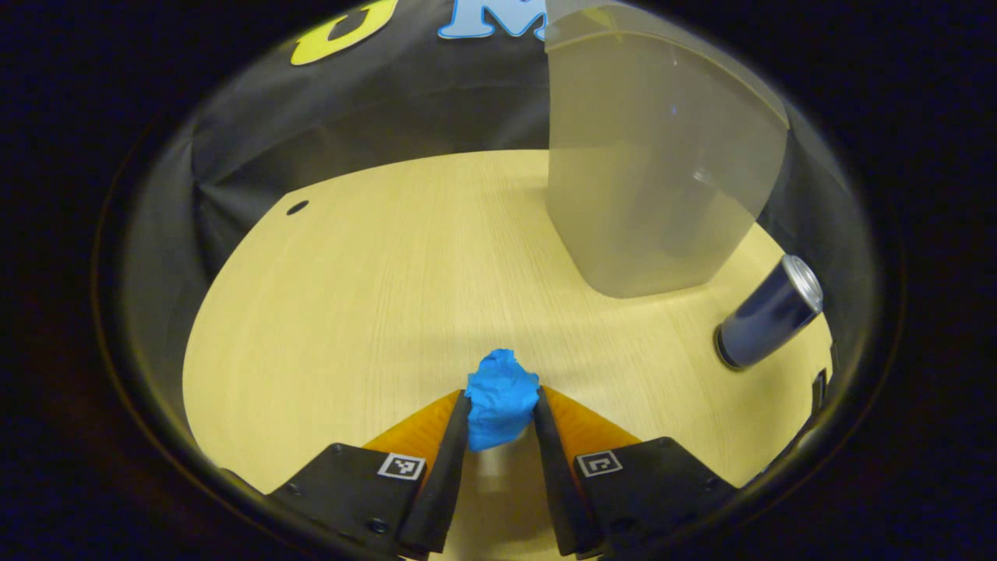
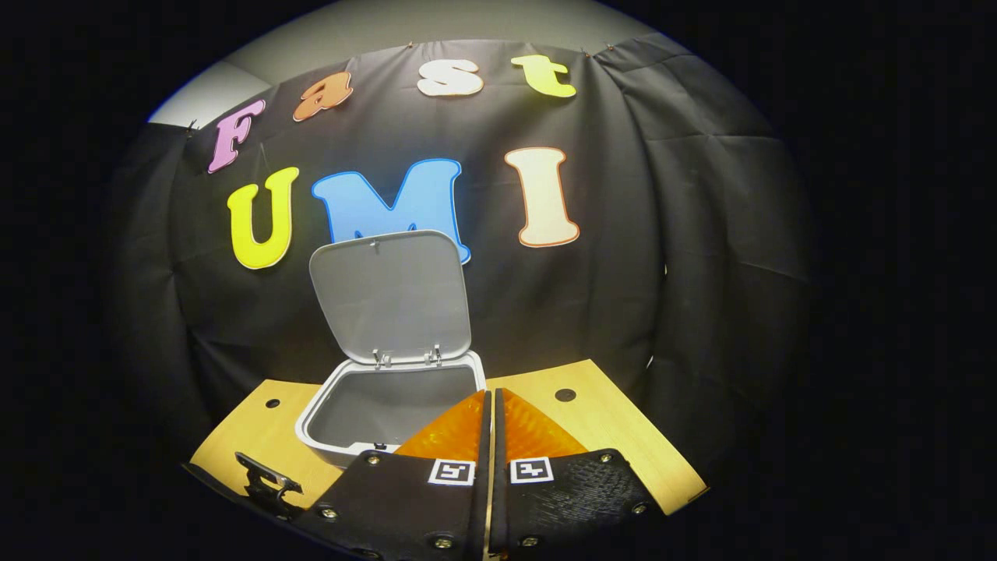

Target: Press the lid of the desktop garbage bin to open it, pick up the crumpled paper on the desktop and throw it into the bin, then pick up the pop can on the desktop and drop it into the bin, and finally close the garbage bin lid.

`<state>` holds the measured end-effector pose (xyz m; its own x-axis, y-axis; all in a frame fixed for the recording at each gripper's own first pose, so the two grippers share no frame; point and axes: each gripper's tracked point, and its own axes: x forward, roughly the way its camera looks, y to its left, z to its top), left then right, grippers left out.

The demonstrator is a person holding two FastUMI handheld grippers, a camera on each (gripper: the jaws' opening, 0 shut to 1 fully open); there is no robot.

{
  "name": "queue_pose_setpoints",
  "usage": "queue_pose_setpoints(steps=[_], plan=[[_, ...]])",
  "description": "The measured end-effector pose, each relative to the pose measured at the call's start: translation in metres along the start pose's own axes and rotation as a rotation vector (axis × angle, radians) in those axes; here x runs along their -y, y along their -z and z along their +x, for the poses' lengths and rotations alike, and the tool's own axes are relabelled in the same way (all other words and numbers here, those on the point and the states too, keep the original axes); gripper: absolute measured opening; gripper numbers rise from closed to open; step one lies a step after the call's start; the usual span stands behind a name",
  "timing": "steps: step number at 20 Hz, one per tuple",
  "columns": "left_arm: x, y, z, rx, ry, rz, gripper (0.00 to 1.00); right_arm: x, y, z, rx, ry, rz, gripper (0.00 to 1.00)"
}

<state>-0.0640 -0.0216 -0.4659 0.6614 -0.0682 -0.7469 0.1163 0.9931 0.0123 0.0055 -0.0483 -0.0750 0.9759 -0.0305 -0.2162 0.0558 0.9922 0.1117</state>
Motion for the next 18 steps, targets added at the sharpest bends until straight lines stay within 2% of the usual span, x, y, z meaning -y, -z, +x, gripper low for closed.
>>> queue_pose_setpoints(steps=[3, 5, 7, 9, 13, 17, 18], plan=[[-0.004, -0.019, -0.008, 0.036, -0.005, -0.006, 0.54, -0.004, 0.0, 0.001, -0.002, -0.013, 0.002, 0.02], [-0.008, -0.033, -0.015, 0.065, -0.014, -0.017, 0.54, -0.008, 0.0, 0.002, 0.0, -0.025, 0.003, 0.02], [-0.013, -0.051, -0.024, 0.1, -0.022, -0.029, 0.58, -0.012, 0.0, 0.003, 0.0, -0.037, 0.003, 0.02], [-0.018, -0.069, -0.033, 0.136, -0.028, -0.038, 0.56, -0.015, 0.0, 0.003, 0.001, -0.047, 0.0, 0.02], [-0.015, -0.103, -0.052, 0.214, -0.038, -0.042, 0.58, -0.019, 0.002, 0.003, 0.0, -0.065, 0.005, 0.02], [-0.01, -0.136, -0.073, 0.295, -0.041, -0.024, 0.53, -0.021, 0.005, 0.003, -0.003, -0.078, 0.009, 0.02], [-0.009, -0.145, -0.078, 0.313, -0.04, -0.021, 0.58, -0.022, 0.005, 0.003, -0.003, -0.081, 0.009, 0.02]])
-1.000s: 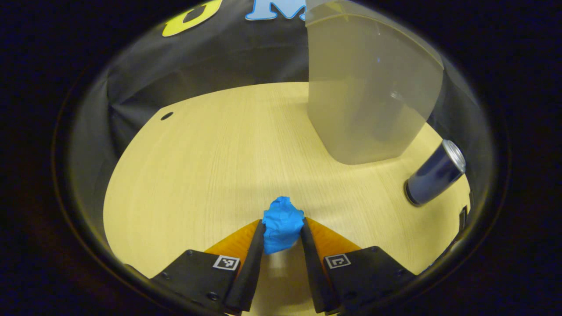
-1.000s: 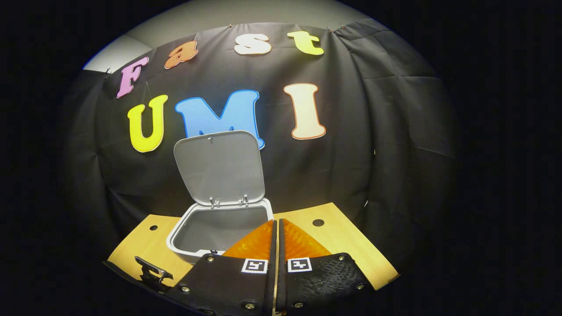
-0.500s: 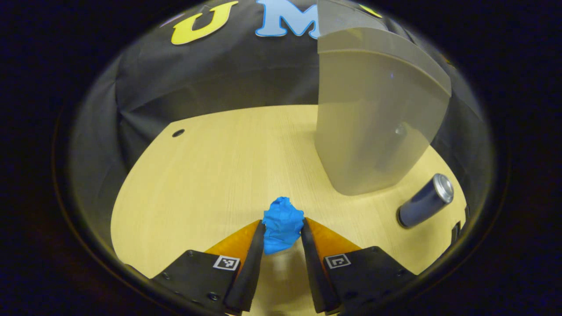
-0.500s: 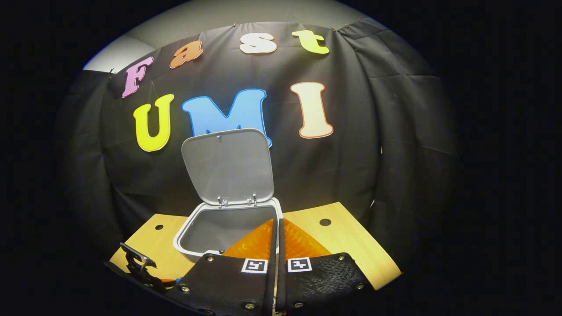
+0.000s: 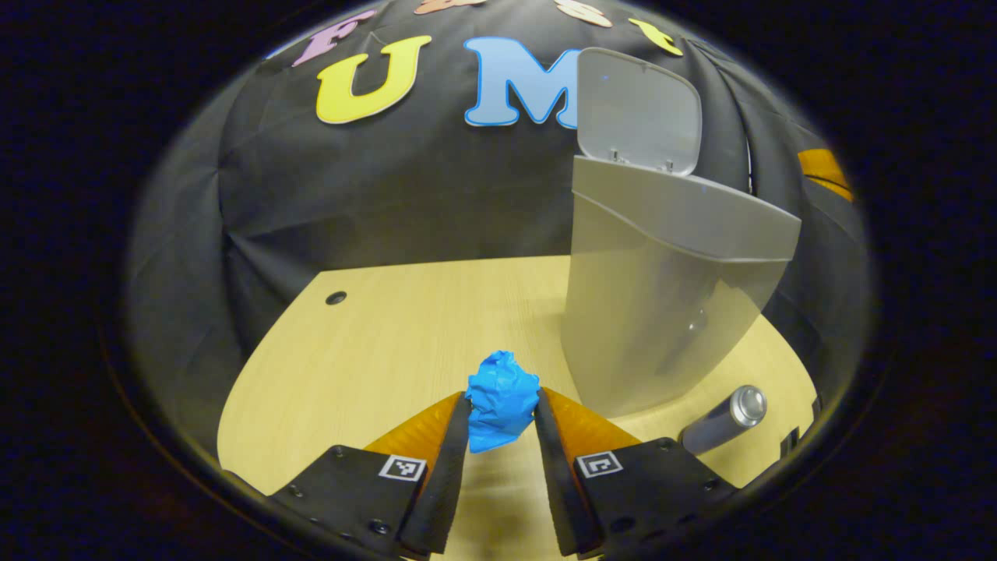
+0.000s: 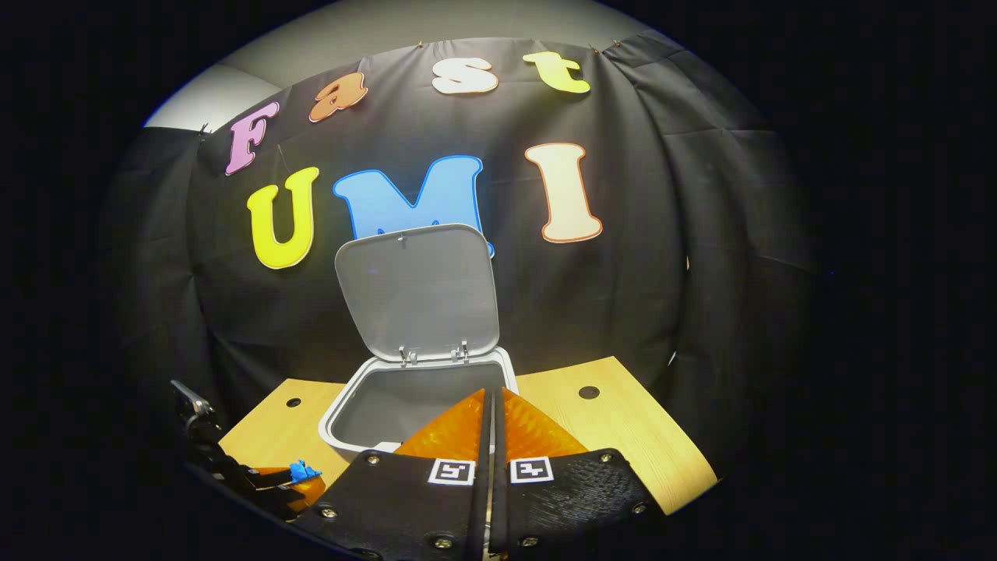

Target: Press the lid of the desktop garbage bin to open it, pick up the crumpled paper on the desktop and throw it into the bin, then pick up the pop can on the desktop and drop it into the bin, and finally close the garbage bin lid.

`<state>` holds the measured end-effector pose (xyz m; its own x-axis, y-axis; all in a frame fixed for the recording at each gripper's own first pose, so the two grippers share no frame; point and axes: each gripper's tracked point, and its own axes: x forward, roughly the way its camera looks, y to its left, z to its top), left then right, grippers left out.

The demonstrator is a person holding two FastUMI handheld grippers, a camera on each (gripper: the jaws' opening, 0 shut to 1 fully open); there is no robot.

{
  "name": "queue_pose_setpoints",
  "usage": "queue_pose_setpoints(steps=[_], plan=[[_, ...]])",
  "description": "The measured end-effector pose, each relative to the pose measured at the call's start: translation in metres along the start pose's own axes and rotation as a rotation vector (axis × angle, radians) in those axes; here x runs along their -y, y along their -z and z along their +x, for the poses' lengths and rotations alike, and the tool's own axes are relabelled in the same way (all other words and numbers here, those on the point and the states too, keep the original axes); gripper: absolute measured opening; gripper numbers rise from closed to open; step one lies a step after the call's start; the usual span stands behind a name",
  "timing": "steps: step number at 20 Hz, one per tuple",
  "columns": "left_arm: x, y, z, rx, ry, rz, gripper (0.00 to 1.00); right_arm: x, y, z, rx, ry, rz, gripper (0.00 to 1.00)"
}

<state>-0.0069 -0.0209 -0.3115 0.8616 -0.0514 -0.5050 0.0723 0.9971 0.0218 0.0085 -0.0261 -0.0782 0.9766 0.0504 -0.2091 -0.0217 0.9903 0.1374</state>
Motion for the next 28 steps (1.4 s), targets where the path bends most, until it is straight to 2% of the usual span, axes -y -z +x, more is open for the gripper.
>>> queue_pose_setpoints(steps=[2, 4, 8, 16, 18, 19, 21, 25, 26, 28], plan=[[0.002, -0.022, -0.003, 0.038, 0.002, -0.001, 0.58, 0.0, 0.002, 0.0, 0.001, -0.003, -0.001, 0.02], [0.006, -0.041, -0.006, 0.076, 0.004, 0.0, 0.53, 0.001, 0.002, -0.001, 0.001, -0.004, -0.001, 0.02], [0.013, -0.082, -0.011, 0.154, 0.015, 0.0, 0.58, 0.005, 0.006, -0.004, -0.001, 0.0, 0.005, 0.03], [0.038, -0.161, -0.025, 0.313, 0.053, 0.022, 0.56, 0.019, 0.008, -0.009, 0.0, 0.026, 0.019, 0.03], [0.048, -0.179, -0.029, 0.354, 0.071, 0.025, 0.53, 0.023, 0.009, -0.011, 0.001, 0.035, 0.023, 0.03], [0.054, -0.187, -0.031, 0.371, 0.08, 0.029, 0.58, 0.025, 0.01, -0.012, 0.001, 0.039, 0.024, 0.03], [0.064, -0.199, -0.034, 0.401, 0.099, 0.042, 0.55, 0.029, 0.01, -0.013, 0.001, 0.049, 0.027, 0.03], [0.089, -0.221, -0.036, 0.443, 0.14, 0.084, 0.58, 0.039, 0.011, -0.017, 0.002, 0.073, 0.032, 0.03], [0.097, -0.226, -0.037, 0.45, 0.152, 0.095, 0.53, 0.042, 0.012, -0.018, 0.003, 0.079, 0.035, 0.03], [0.113, -0.232, -0.036, 0.459, 0.18, 0.111, 0.52, 0.047, 0.013, -0.02, 0.002, 0.093, 0.041, 0.03]])
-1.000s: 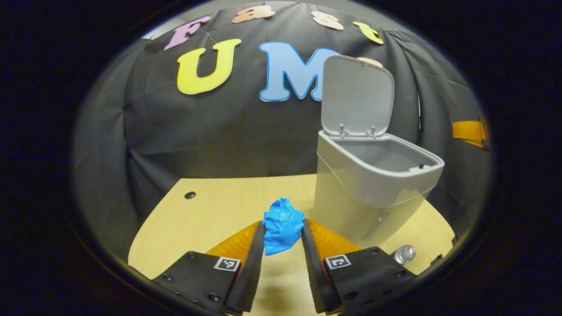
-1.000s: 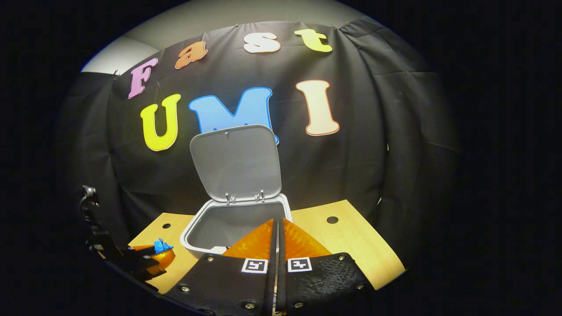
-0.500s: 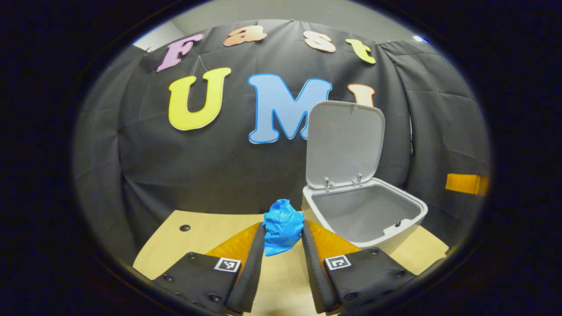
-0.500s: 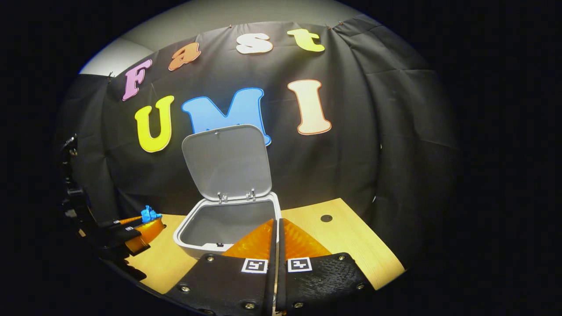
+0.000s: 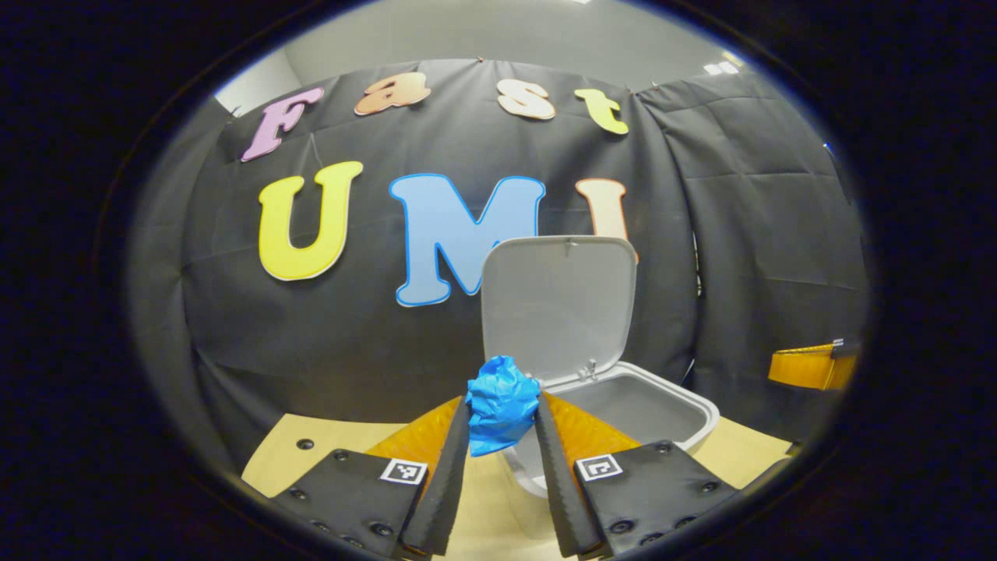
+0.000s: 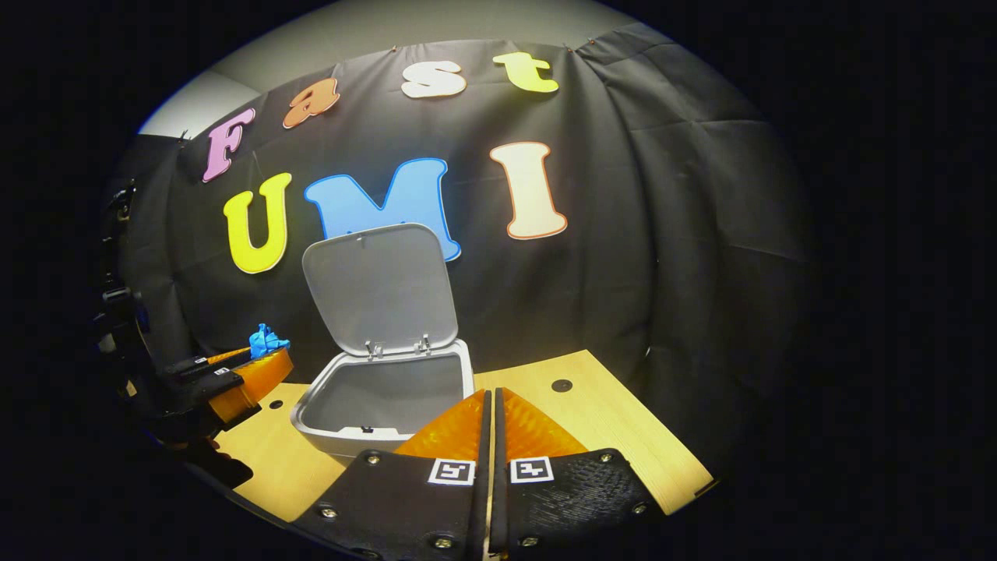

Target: Press the lid of the desktop garbage bin to open it, pick up the crumpled paper on the desktop and throw it into the bin, then pick up the pop can on the desktop and drop it into the bin, and finally close the garbage bin lid.

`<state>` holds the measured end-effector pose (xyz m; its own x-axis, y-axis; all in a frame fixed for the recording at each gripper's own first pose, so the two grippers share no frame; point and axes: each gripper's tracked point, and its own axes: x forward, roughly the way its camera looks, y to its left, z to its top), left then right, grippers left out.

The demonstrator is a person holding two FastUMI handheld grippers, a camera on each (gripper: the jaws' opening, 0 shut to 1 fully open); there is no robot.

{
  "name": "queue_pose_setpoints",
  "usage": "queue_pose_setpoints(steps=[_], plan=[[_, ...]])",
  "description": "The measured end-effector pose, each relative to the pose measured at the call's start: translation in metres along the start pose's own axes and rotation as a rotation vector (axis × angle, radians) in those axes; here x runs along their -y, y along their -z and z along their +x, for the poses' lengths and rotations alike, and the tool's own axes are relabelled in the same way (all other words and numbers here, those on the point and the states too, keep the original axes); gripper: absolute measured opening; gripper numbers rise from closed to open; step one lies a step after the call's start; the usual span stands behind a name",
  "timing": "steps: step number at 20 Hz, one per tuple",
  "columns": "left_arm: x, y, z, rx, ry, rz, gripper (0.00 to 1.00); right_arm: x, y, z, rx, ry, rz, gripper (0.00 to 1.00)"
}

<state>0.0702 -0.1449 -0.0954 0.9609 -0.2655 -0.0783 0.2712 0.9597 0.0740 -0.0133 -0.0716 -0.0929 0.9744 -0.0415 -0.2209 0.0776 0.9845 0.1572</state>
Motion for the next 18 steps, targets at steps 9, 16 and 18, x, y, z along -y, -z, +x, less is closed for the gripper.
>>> queue_pose_setpoints(steps=[9, 16, 18], plan=[[0.036, 0.01, 0.017, -0.019, 0.073, 0.002, 0.76, 0.018, 0.005, -0.009, -0.006, 0.046, 0.012, 0.03], [0.029, 0.011, 0.015, -0.029, 0.061, -0.006, 0.85, 0.019, 0.011, -0.011, -0.016, 0.053, 0.016, 0.02], [0.022, 0.011, 0.012, -0.031, 0.046, -0.01, 0.85, 0.016, 0.013, -0.01, -0.022, 0.047, 0.015, 0.03]])
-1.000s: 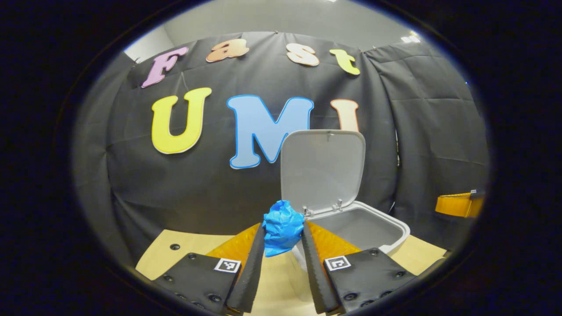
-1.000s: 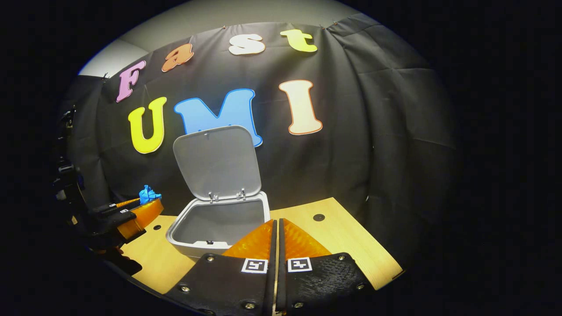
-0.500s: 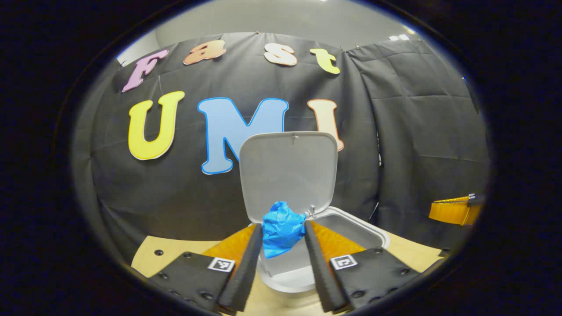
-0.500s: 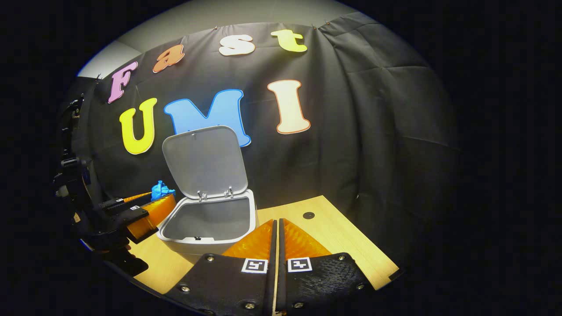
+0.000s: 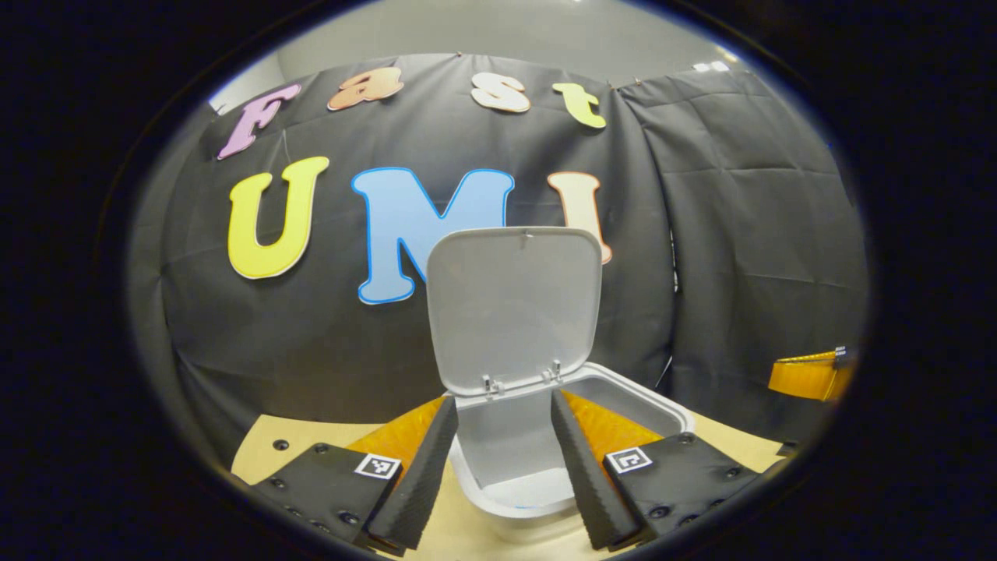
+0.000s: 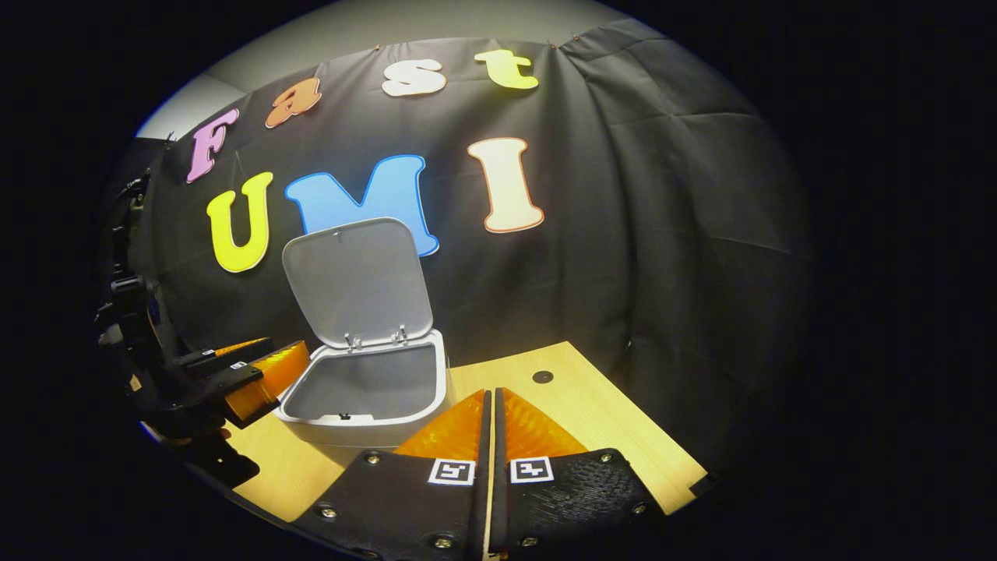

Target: Press the lid of the desktop garbage bin to open it, pick up the crumpled paper on the desktop and throw it into the bin, then pick up the pop can on the desktop and drop it into the bin, and finally close the garbage bin lid.

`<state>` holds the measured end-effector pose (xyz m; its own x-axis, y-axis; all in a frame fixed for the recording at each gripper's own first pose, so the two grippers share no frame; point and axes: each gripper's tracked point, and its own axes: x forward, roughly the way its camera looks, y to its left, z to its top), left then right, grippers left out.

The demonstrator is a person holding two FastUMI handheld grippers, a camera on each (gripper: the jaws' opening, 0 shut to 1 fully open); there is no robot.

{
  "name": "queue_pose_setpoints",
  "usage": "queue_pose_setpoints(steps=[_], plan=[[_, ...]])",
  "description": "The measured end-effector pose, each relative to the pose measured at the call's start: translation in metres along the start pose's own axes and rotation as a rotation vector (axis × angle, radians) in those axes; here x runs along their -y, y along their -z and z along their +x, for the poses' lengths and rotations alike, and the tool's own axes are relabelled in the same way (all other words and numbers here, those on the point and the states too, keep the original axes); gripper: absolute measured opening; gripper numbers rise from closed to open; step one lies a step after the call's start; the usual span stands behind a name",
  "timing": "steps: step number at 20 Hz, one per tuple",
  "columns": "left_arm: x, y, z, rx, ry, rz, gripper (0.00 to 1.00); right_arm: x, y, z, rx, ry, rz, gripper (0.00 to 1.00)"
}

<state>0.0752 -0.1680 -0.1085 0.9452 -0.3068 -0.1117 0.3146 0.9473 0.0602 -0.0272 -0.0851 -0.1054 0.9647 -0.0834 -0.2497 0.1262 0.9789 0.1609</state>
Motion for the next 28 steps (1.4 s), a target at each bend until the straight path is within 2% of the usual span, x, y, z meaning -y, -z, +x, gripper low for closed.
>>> queue_pose_setpoints(steps=[4, 5, 7, 9, 11, 12, 13, 15, 16, 18, 19, 23, 24, 26, 28], plan=[[-0.021, 0.003, -0.011, -0.003, -0.043, -0.017, 0.82, -0.007, 0.008, 0.001, -0.016, -0.023, -0.008, 0.03], [-0.027, 0.004, -0.014, -0.005, -0.056, -0.021, 0.85, -0.009, 0.009, 0.002, -0.023, -0.027, -0.01, 0.04], [-0.04, 0.005, -0.02, -0.007, -0.079, -0.031, 0.8, -0.012, 0.012, 0.001, -0.031, -0.04, -0.013, 0.04], [-0.051, 0.006, -0.026, -0.008, -0.101, -0.038, 0.85, -0.015, 0.015, 0.0, -0.037, -0.052, -0.013, 0.04], [-0.06, 0.0, -0.031, -0.008, -0.121, -0.047, 0.85, -0.017, 0.019, -0.001, -0.048, -0.064, -0.014, 0.04], [-0.063, 0.0, -0.034, -0.008, -0.13, -0.052, 0.8, -0.02, 0.022, 0.001, -0.055, -0.071, -0.014, 0.04], [-0.067, 0.0, -0.037, -0.008, -0.137, -0.057, 0.8, -0.022, 0.025, 0.0, -0.061, -0.078, -0.015, 0.07], [-0.073, 0.002, -0.041, -0.008, -0.15, -0.066, 0.85, -0.025, 0.03, -0.002, -0.074, -0.087, -0.022, 0.27], [-0.075, 0.002, -0.044, -0.008, -0.156, -0.071, 0.85, -0.027, 0.031, -0.001, -0.079, -0.095, -0.025, 0.41], [-0.08, 0.003, -0.049, -0.008, -0.167, -0.078, 0.85, -0.032, 0.037, -0.003, -0.095, -0.11, -0.03, 0.48], [-0.082, 0.003, -0.05, -0.008, -0.172, -0.08, 0.85, -0.036, 0.041, -0.002, -0.105, -0.119, -0.033, 0.61], [-0.09, 0.004, -0.057, -0.006, -0.189, -0.084, 0.85, -0.048, 0.061, -0.001, -0.157, -0.153, -0.049, 0.8], [-0.092, 0.004, -0.059, -0.006, -0.194, -0.086, 0.85, -0.049, 0.068, 0.001, -0.171, -0.151, -0.057, 0.91], [-0.096, 0.004, -0.062, -0.008, -0.202, -0.089, 0.85, -0.053, 0.081, 0.002, -0.202, -0.157, -0.069, 0.96], [-0.1, 0.006, -0.065, -0.008, -0.21, -0.087, 0.85, -0.055, 0.097, 0.004, -0.232, -0.161, -0.084, 0.96]])
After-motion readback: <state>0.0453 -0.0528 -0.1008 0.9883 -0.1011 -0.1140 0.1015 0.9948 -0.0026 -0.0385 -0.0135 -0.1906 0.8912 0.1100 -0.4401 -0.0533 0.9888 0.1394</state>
